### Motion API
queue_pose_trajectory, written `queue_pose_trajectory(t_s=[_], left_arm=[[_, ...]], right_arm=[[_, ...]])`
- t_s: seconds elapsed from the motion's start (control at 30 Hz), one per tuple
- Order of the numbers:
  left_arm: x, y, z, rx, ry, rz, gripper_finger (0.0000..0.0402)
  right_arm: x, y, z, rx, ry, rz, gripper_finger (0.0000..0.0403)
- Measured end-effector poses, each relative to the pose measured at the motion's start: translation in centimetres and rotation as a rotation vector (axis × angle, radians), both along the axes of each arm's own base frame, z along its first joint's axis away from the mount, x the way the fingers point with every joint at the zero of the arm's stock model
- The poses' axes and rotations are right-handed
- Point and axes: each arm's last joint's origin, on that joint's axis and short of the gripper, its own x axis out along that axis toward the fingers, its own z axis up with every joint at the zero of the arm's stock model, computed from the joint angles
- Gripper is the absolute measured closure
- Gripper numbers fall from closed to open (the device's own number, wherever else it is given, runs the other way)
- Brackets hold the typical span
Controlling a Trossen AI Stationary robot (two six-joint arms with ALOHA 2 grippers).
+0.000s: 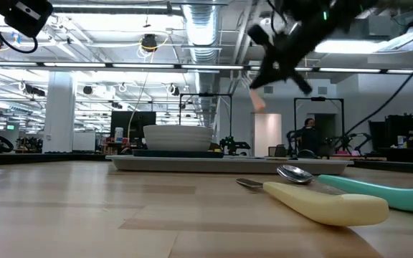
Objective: Set up tray
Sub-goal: Put the orange fork on top of the dark blue napkin
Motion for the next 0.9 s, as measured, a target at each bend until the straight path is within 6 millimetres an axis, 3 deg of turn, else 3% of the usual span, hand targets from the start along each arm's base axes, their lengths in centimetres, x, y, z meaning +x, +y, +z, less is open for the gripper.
queue_pose_trajectory(t_s=[0.17,0.47,0.9], left_arm=[[0.0,0.0,0.0,-0.003,0.003,0.0,0.0209],[0.0,0.0,0.0,0.001,-0.001,0.0,0.0209],[0.0,0.0,0.0,0.011,-0.009,0.0,0.0209]], right_arm=[[-1.8,-3.8,-3.6,0.105,-0.177,0.015,0.0403],[-1.8,-7.4,-7.9,0.265,-0.149,0.069,0.0403],[-1.5,-8.7,-11.2,0.376,-0.105,0.0,0.0403]])
